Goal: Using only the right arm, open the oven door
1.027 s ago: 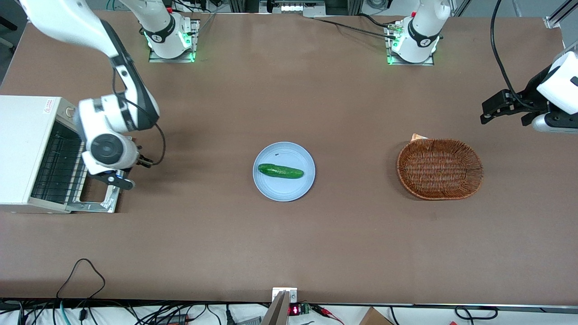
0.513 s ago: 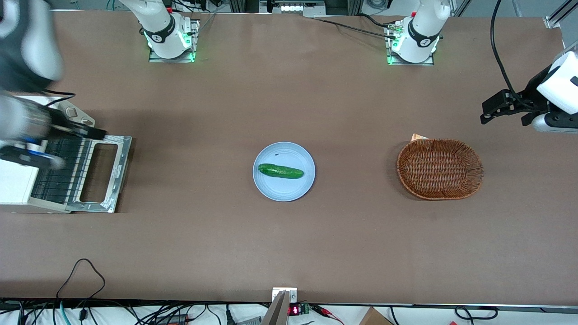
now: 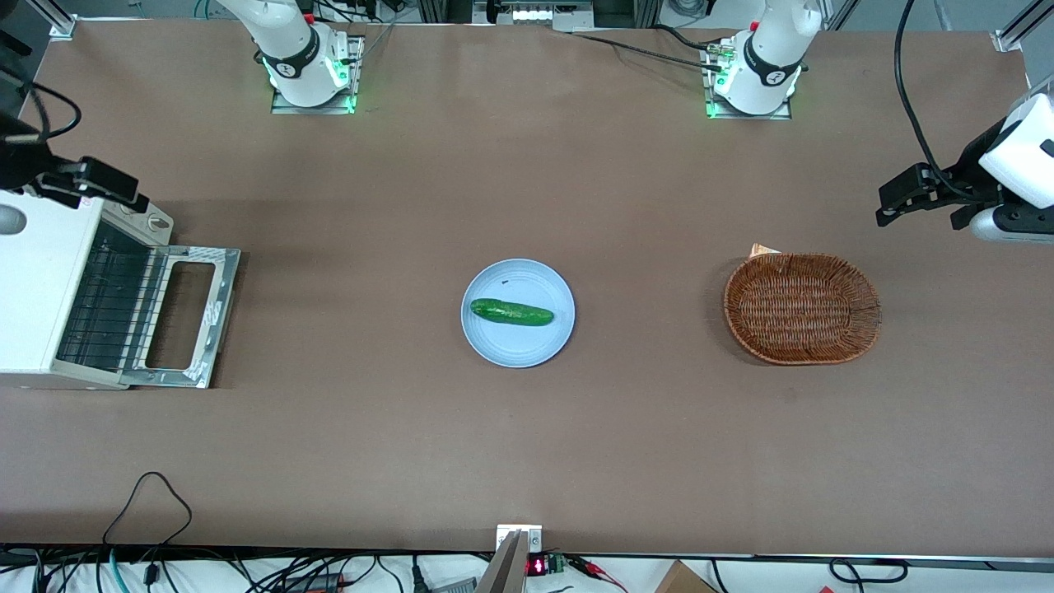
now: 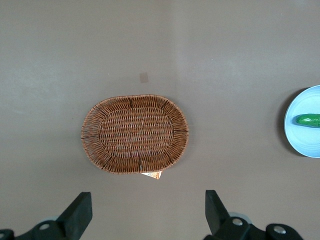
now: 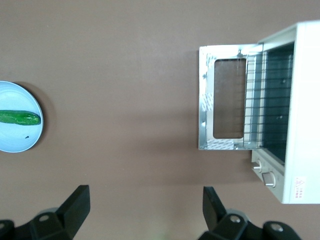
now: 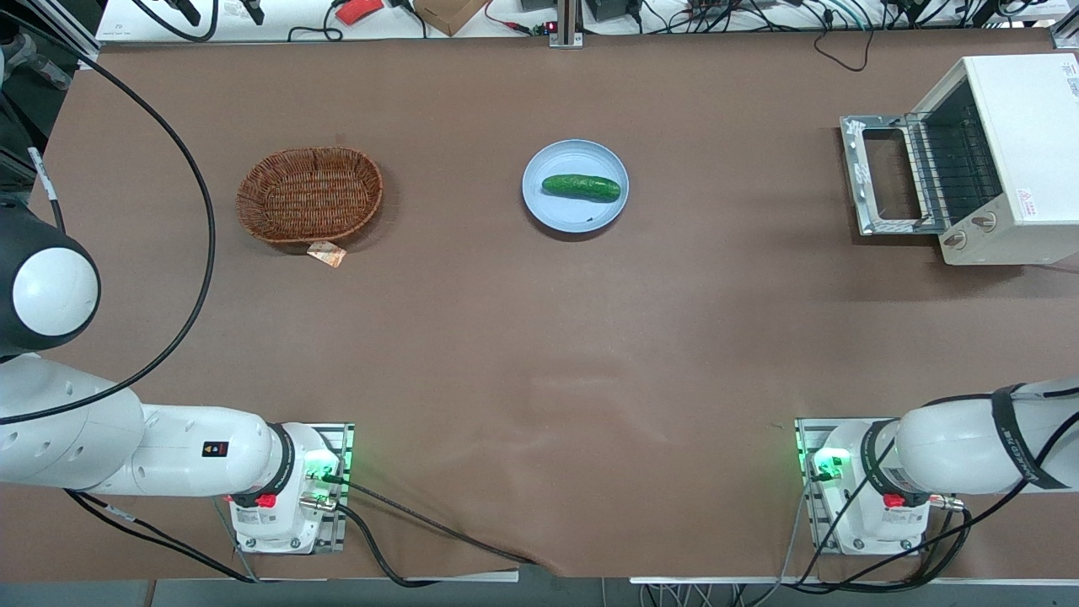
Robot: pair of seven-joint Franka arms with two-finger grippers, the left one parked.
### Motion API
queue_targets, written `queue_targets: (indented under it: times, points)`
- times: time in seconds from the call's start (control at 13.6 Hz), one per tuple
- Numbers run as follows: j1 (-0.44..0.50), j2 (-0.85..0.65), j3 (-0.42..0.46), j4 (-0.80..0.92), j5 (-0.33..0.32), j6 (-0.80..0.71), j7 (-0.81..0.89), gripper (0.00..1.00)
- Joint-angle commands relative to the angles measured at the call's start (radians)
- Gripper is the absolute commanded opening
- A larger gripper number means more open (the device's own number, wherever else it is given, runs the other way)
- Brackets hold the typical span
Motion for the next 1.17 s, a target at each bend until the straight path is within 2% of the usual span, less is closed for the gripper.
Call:
queue_targets:
  times: [0.0, 1.1]
  points:
    - [-0.012, -0.028, 0.008, -0.049, -0.027, 0.025, -0.017, 1.0]
    - [-0.001, -0.045, 0.009, -0.064, -0.031, 0.028, -0.039, 1.0]
